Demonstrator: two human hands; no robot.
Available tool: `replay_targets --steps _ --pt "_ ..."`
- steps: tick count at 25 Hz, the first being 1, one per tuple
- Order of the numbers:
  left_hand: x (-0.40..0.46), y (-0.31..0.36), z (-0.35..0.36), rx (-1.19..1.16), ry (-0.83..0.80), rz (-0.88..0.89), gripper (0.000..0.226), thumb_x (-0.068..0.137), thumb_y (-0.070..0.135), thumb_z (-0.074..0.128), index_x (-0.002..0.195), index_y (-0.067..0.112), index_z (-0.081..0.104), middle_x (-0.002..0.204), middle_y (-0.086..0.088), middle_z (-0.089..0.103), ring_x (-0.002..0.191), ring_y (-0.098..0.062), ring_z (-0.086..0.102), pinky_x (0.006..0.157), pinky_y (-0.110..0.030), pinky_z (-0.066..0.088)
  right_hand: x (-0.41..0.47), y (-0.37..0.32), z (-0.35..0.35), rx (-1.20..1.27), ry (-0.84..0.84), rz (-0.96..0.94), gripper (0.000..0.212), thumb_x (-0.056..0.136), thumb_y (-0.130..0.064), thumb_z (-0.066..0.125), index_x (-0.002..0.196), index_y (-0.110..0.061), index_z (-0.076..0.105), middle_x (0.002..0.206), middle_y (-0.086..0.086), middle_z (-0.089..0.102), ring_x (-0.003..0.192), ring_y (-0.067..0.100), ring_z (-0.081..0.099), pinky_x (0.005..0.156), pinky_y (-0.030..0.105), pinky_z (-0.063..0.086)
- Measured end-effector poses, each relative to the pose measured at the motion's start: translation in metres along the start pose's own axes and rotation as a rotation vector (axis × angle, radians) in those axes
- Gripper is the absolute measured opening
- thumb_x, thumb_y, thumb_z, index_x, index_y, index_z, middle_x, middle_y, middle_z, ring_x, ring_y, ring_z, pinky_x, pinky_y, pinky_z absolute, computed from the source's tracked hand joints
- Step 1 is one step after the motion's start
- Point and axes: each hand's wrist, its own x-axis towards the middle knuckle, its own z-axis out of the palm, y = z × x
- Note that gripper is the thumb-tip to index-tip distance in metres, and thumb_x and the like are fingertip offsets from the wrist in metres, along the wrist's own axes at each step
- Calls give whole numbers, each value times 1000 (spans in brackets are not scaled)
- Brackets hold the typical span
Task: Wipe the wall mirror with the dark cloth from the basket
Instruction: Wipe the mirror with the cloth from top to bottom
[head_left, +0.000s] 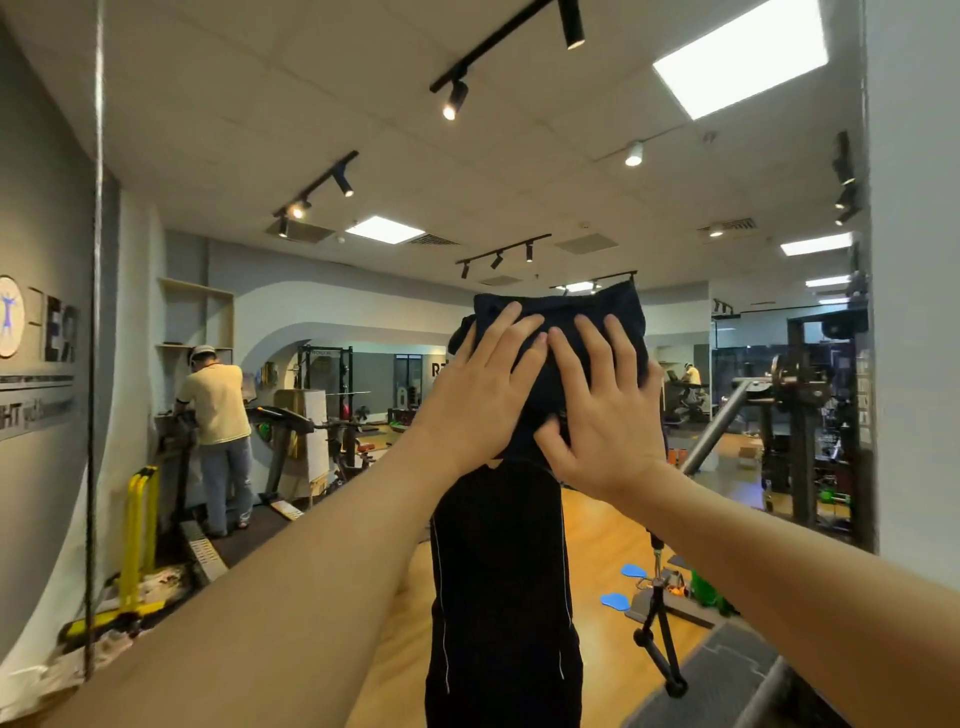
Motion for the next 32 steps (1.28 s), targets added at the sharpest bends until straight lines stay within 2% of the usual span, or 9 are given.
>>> replay_targets --steps 2,6,12,16,21,24,29,32 --pt "-20 -29 -9 1 -9 -2 65 94 28 38 153 4 32 161 -17 28 155 -33 14 120 -56 32 9 -35 6 1 -6 -11 85 82 -49 46 158 -14 35 163 18 32 153 41 24 116 61 28" --pt "-57 -83 -21 21 16 -19 63 93 21 51 151 4 35 160 -17 32 154 -34 18 119 -56 35 26 -96 18 11 -29 -24 85 83 -50 46 159 -15 33 164 18 31 154 42 22 118 62 27" --pt "-113 -162 -43 37 12 -37 63 90 21 42 150 4 36 159 -18 33 154 -35 21 118 -56 37 50 -191 35 31 -21 -53 83 85 -50 47 160 -16 32 165 17 30 154 41 21 121 62 20" --pt "-140 -208 -53 47 19 -46 63 91 17 54 150 5 36 159 -17 33 153 -34 21 114 -56 41 63 -241 46 46 -8 -55 82 86 -49 48 159 -15 33 164 18 31 153 42 22 121 64 21" --pt "-166 -251 -65 65 4 -51 58 96 26 40 150 5 37 158 -17 34 153 -35 24 116 -56 39 78 -291 56 55 11 -50 82 86 -50 45 159 -15 33 164 19 31 153 43 22 121 64 19" --pt "-180 -277 -74 79 -2 -52 59 97 25 45 151 4 35 159 -17 33 153 -34 22 117 -56 38 89 -318 59 65 14 -64 81 86 -52 43 158 -14 34 163 19 32 153 43 23 121 64 19" --pt "-209 -311 -89 58 -30 -127 71 90 14 66 153 6 34 162 -14 27 155 -31 18 120 -47 35 102 -365 71 79 33 -86 80 86 -50 44 157 -14 36 163 19 33 153 43 23 121 65 17" --pt "-232 -313 -89 59 -39 -132 73 86 9 69 151 1 36 159 -18 30 153 -35 21 120 -50 35 91 -379 78 85 31 -124 80 86 -49 47 157 -14 36 163 20 33 154 43 23 122 66 18"
